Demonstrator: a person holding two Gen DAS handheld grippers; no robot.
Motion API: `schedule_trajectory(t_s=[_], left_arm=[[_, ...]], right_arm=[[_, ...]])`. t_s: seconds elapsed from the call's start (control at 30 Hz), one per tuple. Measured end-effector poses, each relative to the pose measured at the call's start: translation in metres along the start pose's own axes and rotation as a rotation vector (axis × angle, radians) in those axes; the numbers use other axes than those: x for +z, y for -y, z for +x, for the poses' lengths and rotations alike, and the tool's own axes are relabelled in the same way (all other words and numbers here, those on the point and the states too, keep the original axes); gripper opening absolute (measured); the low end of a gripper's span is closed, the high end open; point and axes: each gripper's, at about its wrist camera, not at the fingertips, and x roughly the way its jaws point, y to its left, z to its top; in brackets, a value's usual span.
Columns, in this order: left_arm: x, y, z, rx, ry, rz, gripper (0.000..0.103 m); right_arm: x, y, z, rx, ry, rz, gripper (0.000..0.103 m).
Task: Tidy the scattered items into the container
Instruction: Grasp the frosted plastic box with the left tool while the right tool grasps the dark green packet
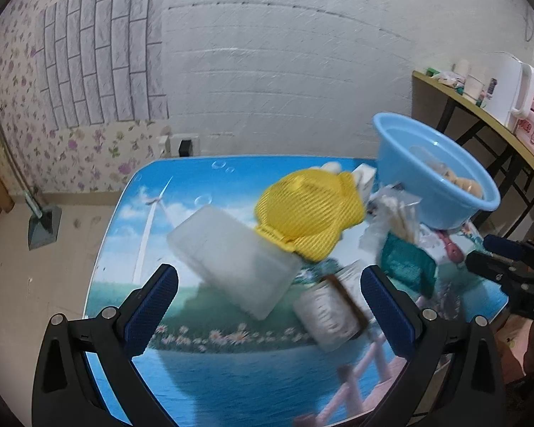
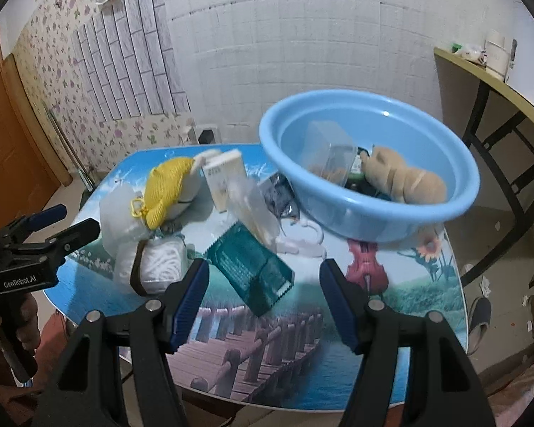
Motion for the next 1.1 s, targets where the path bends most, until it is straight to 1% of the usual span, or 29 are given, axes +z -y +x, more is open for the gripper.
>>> schedule_trajectory(t_s=[0.2,0.5,0.83,1.1], left_arm=[[-0.004,-0.017,0.012,0.015,-0.026,-0.051,0.103],[-0.002,-0.025,0.036,0.024,-0.082,-0.098,0.103],[0.004,-0.023,0.058,0.012,-0.120,-0.106,0.103],[0.005,-0.018,0.076,0.006,-0.165,-0.104,0.103]], right_arm=[[0.001,-0.001,0.012,0.000,-0.025,-0.016,0.064],[-0.002,-0.004,0.036,0.003,-0.082,-0.037,0.064],[-0.001,0.001,0.063,0.008,-0.135,-0.040,0.064],[0.002,-0.002,0.079,0.035,-0.151,-0.078,0.064]])
